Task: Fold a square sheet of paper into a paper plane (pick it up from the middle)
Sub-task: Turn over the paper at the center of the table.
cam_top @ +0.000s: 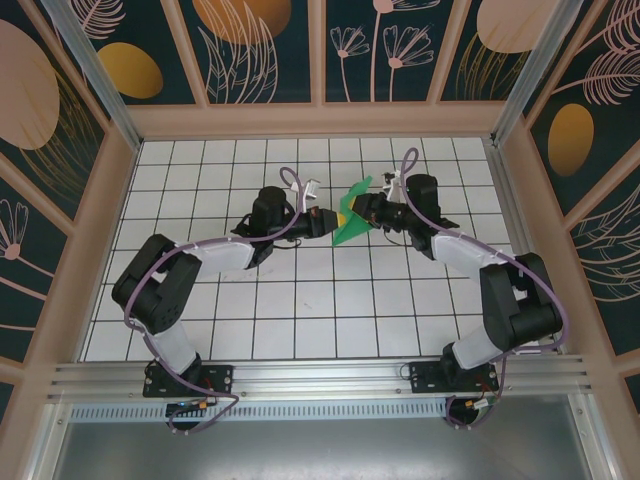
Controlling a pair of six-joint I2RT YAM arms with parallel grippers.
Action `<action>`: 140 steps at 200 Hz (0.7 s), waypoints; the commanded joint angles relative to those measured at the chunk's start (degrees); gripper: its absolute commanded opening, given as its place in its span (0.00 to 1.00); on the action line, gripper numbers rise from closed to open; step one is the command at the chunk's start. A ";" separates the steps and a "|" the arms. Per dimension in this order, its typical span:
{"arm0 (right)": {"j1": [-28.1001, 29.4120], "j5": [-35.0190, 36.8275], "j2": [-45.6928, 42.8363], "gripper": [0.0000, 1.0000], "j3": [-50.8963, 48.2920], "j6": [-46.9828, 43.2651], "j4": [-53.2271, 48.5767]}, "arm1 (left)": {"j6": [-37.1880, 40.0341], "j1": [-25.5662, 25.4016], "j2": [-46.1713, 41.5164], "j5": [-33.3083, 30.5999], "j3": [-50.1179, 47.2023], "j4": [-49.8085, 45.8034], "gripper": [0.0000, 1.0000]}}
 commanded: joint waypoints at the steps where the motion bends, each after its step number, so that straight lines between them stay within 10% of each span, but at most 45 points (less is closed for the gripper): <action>1: 0.36 -1.09 -0.86 0.14 1.11 -0.62 3.42 | -2.89 1.11 -3.92 -0.61 -1.20 1.60 0.19; 85: 1.10 -7.05 -1.38 0.08 2.88 2.49 12.54 | -13.68 3.43 -9.48 -2.09 -14.05 16.50 0.85; 140: 3.37 -9.94 1.63 0.09 5.20 8.63 16.46 | -15.44 3.20 -6.01 3.18 -13.68 29.41 0.95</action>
